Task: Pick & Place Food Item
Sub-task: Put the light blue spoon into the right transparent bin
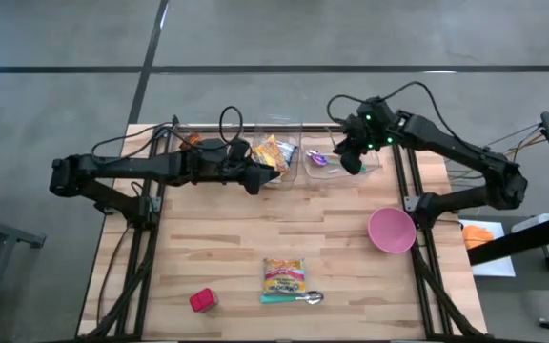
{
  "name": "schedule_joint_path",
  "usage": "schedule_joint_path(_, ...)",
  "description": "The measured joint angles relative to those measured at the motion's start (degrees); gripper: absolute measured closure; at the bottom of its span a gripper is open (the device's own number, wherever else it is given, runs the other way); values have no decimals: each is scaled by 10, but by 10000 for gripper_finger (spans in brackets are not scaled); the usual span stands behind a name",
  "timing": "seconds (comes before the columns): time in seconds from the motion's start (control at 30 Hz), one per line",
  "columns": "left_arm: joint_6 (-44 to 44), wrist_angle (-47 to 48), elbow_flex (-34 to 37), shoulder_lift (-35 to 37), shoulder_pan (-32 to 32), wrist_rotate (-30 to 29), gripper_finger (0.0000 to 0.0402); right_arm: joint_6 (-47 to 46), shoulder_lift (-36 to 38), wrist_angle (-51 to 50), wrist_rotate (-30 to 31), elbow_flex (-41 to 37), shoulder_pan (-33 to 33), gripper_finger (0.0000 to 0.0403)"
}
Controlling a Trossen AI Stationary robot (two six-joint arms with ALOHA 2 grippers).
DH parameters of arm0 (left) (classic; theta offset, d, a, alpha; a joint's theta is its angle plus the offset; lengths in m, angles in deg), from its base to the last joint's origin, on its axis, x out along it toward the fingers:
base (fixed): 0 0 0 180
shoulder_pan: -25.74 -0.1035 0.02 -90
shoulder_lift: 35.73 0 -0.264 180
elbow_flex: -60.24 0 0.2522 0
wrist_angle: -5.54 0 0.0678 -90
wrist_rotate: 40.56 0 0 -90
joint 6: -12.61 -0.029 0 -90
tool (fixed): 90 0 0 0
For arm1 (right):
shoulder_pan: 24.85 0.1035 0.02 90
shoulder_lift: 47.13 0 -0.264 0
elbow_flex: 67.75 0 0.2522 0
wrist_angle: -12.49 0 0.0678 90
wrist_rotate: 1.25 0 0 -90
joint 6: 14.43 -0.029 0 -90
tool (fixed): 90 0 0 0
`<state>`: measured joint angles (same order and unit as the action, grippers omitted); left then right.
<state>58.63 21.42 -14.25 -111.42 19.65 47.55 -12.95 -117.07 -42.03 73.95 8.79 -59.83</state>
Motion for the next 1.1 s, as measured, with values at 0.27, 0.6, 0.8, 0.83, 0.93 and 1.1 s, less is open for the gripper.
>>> schedule_joint_path(0.27,0,2,0,0,0,0,178,119,-82,-63,60,23,-4,369)
schedule_joint_path(0.6,5,11,0,0,2,0,178,207,-177,-88,123,51,-5,369)
schedule_joint_path(0.8,9,12,0,15,2,2,178,210,-213,-88,124,40,-6,369)
schedule_joint_path(0.83,9,14,0,20,2,2,178,208,-217,-87,122,35,-7,369)
schedule_joint_path(0.93,6,21,0,34,2,2,178,214,-228,-87,121,22,-10,369)
schedule_joint_path(1.1,-9,27,0,47,2,-1,178,215,-251,-82,120,10,-25,369)
